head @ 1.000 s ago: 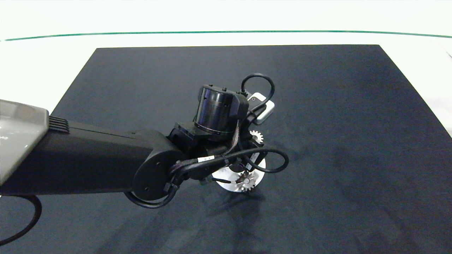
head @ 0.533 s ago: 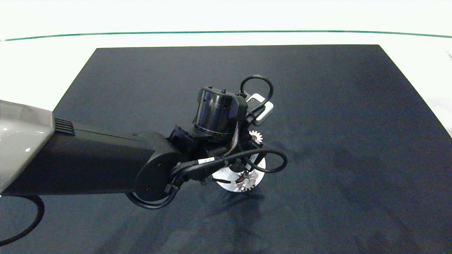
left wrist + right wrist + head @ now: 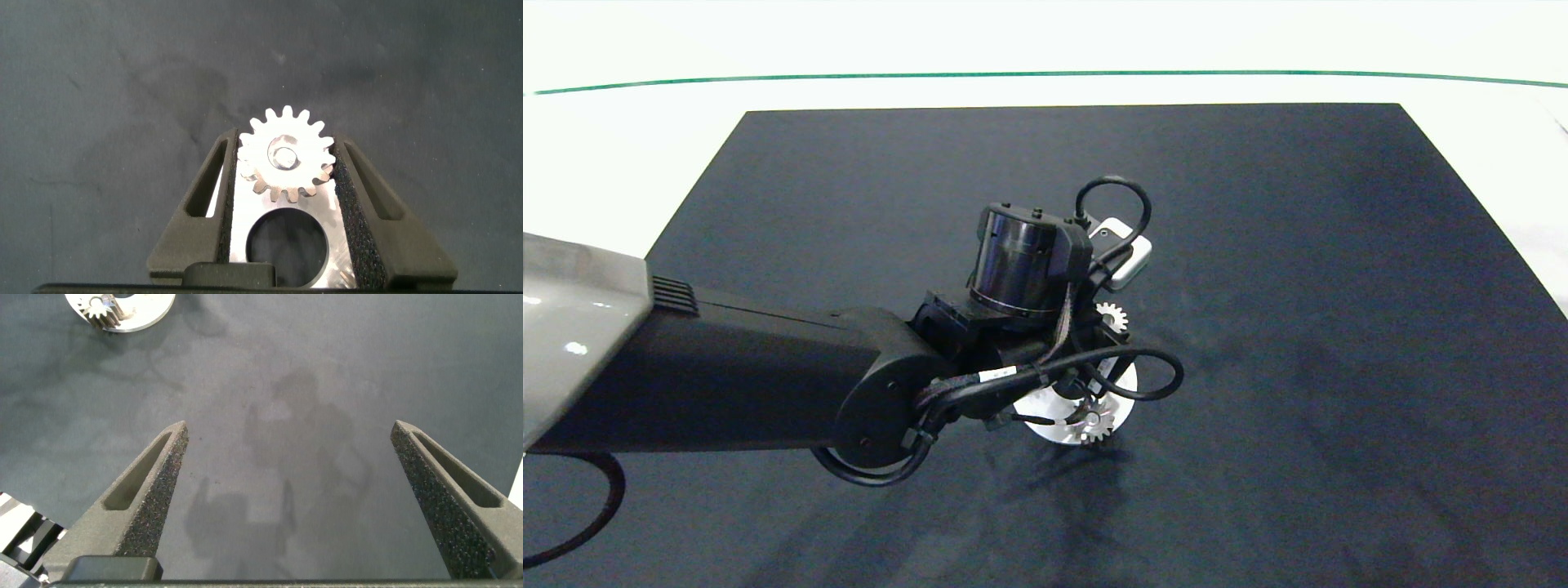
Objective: Install three planetary gears onto the carrier pins
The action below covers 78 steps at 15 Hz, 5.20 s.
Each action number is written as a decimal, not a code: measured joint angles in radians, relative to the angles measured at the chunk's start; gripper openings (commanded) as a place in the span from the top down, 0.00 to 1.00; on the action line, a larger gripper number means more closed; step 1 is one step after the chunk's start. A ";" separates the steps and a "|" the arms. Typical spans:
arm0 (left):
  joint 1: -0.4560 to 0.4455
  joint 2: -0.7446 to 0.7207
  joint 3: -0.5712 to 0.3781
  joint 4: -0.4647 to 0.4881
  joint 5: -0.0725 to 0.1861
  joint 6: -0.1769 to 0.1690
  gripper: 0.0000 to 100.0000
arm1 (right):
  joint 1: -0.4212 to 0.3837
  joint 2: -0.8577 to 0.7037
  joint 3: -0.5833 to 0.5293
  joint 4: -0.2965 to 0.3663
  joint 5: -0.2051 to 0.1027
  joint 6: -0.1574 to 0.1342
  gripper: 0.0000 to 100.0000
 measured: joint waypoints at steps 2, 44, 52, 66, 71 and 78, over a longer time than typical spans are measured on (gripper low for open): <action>0.000 0.000 0.004 -0.001 0.000 -0.005 0.90 | 0.000 0.000 0.000 0.000 0.000 0.000 0.00; -0.002 0.030 0.044 -0.086 0.002 -0.014 0.90 | 0.000 -0.003 -0.001 0.000 0.000 -0.005 0.00; -0.001 0.038 0.045 -0.087 0.024 -0.011 0.00 | 0.000 -0.005 -0.001 0.000 0.000 -0.004 0.00; 0.017 -0.019 0.039 -0.039 0.026 -0.049 0.00 | 0.000 -0.005 -0.001 0.000 0.000 -0.006 0.00; 0.102 -0.236 0.087 0.165 0.026 -0.087 0.00 | 0.000 0.000 0.003 0.001 0.014 -0.005 0.00; 0.477 -0.620 0.375 0.203 0.025 -0.102 0.00 | -0.030 0.000 0.013 0.003 0.003 0.064 0.00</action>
